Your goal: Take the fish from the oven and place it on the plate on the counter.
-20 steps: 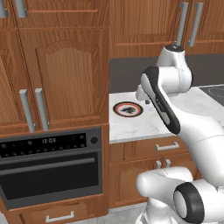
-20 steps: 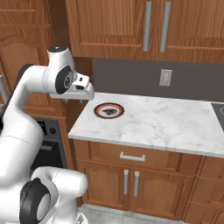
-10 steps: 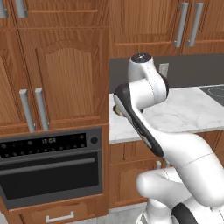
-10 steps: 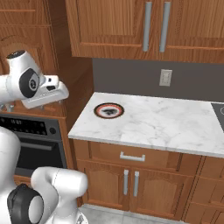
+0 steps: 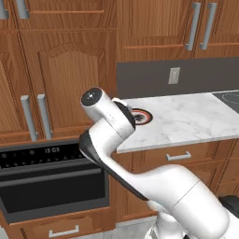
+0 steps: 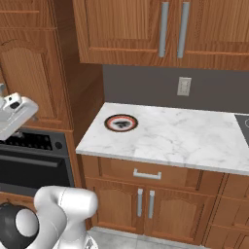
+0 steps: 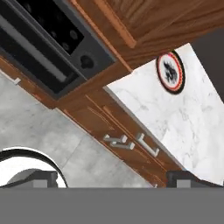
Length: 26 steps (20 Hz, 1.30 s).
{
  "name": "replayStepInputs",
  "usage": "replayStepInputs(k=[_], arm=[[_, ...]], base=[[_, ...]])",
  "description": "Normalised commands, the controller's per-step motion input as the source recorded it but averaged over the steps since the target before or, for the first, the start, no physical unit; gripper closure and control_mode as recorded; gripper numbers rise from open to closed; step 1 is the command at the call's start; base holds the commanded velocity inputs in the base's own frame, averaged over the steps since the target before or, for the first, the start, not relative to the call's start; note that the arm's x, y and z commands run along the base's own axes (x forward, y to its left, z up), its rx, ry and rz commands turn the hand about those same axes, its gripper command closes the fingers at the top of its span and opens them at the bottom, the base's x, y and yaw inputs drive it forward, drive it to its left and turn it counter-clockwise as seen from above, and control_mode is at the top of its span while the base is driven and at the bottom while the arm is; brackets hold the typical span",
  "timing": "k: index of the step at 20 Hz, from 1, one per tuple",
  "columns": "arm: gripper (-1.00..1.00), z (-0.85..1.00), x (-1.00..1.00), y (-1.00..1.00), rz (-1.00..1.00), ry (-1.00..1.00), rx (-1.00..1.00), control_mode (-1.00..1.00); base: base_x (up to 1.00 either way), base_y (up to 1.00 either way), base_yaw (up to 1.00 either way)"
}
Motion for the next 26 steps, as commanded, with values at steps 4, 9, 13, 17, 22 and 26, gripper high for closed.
replayStepInputs(k=[4, 9, 13, 17, 22, 26], arm=[[-1.0, -0.48, -0.28, 1.0, 0.26, 0.0, -0.28, -1.0], [-1.0, -0.54, -0.39, 0.92, 0.23, 0.0, -0.25, -1.0], [-1.0, -0.54, -0.36, 0.74, 0.21, 0.0, -0.18, -1.0], [-1.0, -0.51, -0.31, 0.5, 0.18, 0.0, -0.12, -1.0], [-1.0, -0.57, -0.2, 0.3, 0.14, 0.0, -0.06, -1.0], [-1.0, -0.64, 0.0, 0.28, 0.09, 0.0, -0.03, -1.0]], base=[[0.0, 0.0, 0.0], [0.0, 0.0, 0.0], [0.0, 0.0, 0.0], [0.0, 0.0, 0.0], [0.0, 0.0, 0.0], [0.0, 0.0, 0.0]])
